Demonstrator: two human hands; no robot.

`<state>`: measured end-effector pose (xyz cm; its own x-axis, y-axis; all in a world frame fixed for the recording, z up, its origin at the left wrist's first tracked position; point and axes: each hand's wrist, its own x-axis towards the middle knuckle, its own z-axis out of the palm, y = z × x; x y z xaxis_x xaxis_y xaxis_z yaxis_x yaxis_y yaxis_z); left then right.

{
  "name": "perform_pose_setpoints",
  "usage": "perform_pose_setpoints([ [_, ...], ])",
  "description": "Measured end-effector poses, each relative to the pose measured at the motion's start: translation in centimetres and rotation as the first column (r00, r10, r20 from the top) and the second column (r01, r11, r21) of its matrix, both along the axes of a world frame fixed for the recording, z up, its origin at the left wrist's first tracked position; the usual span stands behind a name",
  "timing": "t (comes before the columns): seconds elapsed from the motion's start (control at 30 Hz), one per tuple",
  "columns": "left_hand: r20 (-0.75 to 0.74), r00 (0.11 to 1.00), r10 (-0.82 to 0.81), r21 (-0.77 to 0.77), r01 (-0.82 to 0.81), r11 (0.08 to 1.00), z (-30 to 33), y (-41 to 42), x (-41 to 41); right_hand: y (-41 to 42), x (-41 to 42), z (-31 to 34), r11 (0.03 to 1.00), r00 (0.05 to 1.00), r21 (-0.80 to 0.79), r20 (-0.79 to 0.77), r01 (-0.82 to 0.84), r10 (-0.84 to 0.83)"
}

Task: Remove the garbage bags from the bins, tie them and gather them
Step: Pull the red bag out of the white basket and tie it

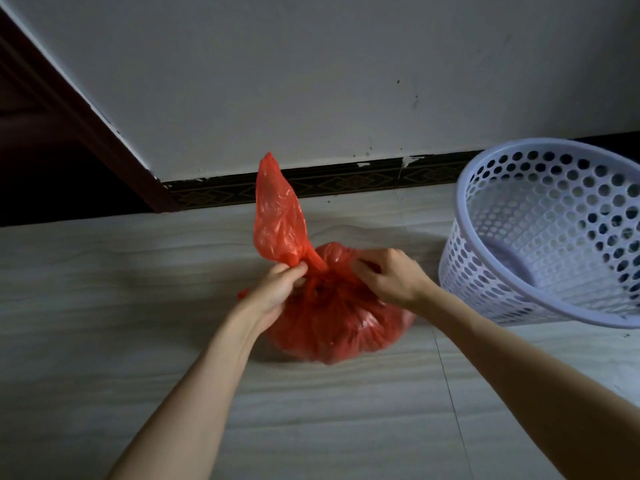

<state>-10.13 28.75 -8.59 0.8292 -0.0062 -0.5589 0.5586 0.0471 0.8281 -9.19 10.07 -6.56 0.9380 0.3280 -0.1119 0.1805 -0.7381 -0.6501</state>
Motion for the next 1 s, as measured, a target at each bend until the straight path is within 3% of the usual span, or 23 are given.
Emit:
perform_pose_setpoints([
  [0.07,-0.063,0.998,-0.005,-0.22,-0.009,0.975,0.3,0.5,-0.1,-0.2,0.1,0.7,0.984,0.986,0.117,-0.079,-0.138,0.147],
  [0.13,-0.085,0.995,-0.059,-0.323,0.029,0.946,0.3,0.7,-0.3,-0.2,0.0,0.8,0.958,0.957,0.094,-0.08,-0.27,0.277],
  [0.3,-0.005,0.995,-0.098,-0.508,0.082,0.858,0.2,-0.6,-1.2,0.2,-0.7,-0.5,0.954,0.952,-0.044,-0.1,-0.295,0.29],
  [0.4,0.05,0.999,-0.001,-0.481,0.024,0.876,0.2,-1.1,-1.0,0.6,-0.9,-0.5,0.95,0.948,-0.072,-0.127,-0.303,0.293],
  [0.53,-0.273,0.955,0.116,-0.398,-0.222,0.89,0.0,-1.5,-0.6,0.6,-0.8,0.1,0.947,0.942,-0.075,-0.153,-0.313,0.299],
  [0.7,-0.357,0.924,0.137,-0.338,-0.264,0.904,-0.4,-1.0,-0.5,0.3,-1.2,0.7,0.864,0.911,-0.289,-0.136,-0.412,0.389],
  [0.8,-0.34,0.935,0.099,-0.318,-0.214,0.924,-0.3,-0.7,-0.5,0.0,-1.1,1.4,0.821,0.889,-0.341,-0.208,-0.457,0.408],
  [0.87,-0.291,0.955,0.051,-0.28,-0.136,0.95,0.1,-0.6,-0.7,-0.3,-0.8,1.9,0.861,0.899,-0.282,-0.252,-0.422,0.358],
  [0.93,-0.184,0.983,-0.01,-0.257,-0.038,0.966,0.6,-0.3,-0.9,-0.7,0.0,2.2,0.943,0.957,-0.208,-0.186,-0.261,0.224],
  [1.0,0.023,0.989,-0.143,-0.028,0.143,0.989,0.8,-0.1,-1.3,-1.4,0.9,1.9,0.995,0.998,-0.099,-0.059,-0.028,0.022],
])
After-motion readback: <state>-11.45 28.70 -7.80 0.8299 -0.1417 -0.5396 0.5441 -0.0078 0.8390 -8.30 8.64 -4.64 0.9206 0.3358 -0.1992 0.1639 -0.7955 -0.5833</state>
